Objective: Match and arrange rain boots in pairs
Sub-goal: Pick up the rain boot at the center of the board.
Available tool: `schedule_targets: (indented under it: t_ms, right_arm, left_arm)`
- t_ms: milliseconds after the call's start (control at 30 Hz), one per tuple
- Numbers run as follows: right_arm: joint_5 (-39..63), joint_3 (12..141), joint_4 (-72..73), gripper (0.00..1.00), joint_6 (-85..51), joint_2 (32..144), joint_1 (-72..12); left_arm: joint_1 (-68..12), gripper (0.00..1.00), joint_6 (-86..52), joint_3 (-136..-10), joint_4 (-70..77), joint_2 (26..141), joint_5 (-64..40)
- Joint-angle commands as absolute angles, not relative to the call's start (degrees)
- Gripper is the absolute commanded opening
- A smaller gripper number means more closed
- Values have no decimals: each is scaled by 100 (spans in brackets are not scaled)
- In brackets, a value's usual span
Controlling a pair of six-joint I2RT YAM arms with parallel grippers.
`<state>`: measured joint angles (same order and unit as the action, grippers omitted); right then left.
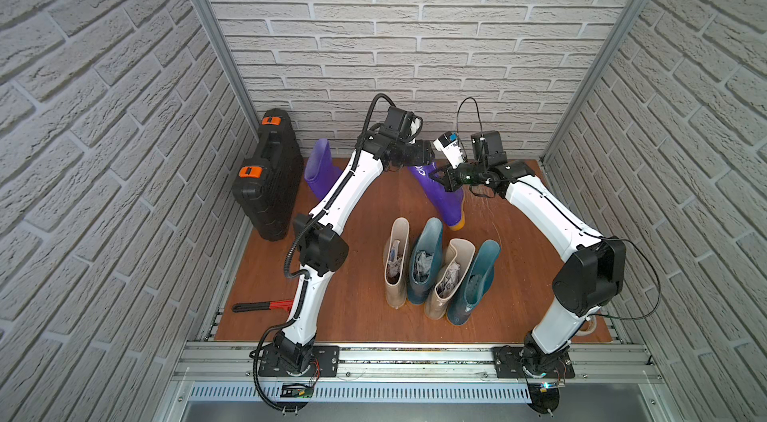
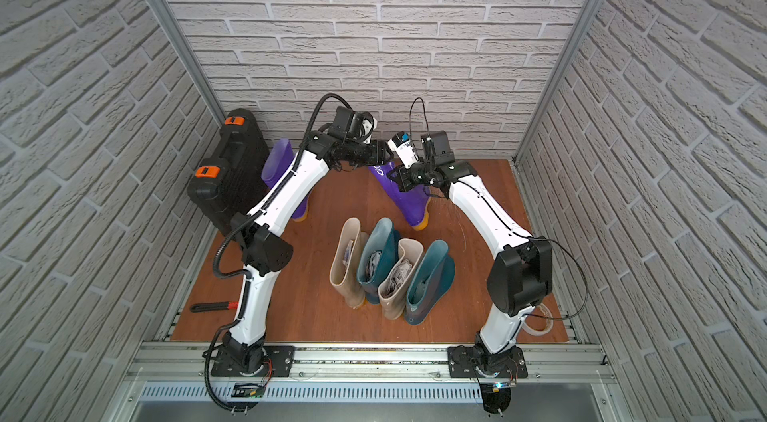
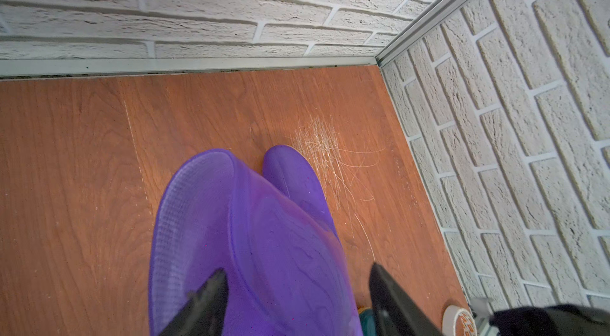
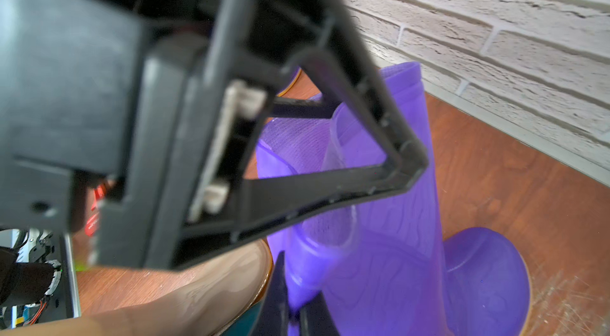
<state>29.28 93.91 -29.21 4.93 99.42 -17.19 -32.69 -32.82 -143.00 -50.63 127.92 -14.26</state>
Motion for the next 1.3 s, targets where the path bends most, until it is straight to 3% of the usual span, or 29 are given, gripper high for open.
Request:
schedule_targets:
  t_ms: [0,233,467,767,1067,1267]
  right_arm:
    - [3261,9358,-2231,6,597,9510,-1773]
    - [3208,9270,-2152,6,606,9462,-1782]
    - [3104,9315,-2192,8,506,9479,-1784]
    - [3115,9314,-2343,35,452,9337,-1784]
    - [2935,8915,-2644,51,630,8706,-1784]
    - [2329,8750,-2897,56,430,8366,-1784]
  left_arm:
    - [-3321,59,-3260,-14412,-4965,12905,-1541]
    - [-3328,19,-3234,-14405,-5062,12939,-1616]
    - [-3323,0,-3125,-14397,-4931,12902,-1797]
    - [-3293,0,-2975,-14399,-4852,12743,-1766]
    - [-3084,0,-2817,-14396,-4938,12405,-1611]
    - [-2870,0,-2671,-14396,-5077,12188,-1560]
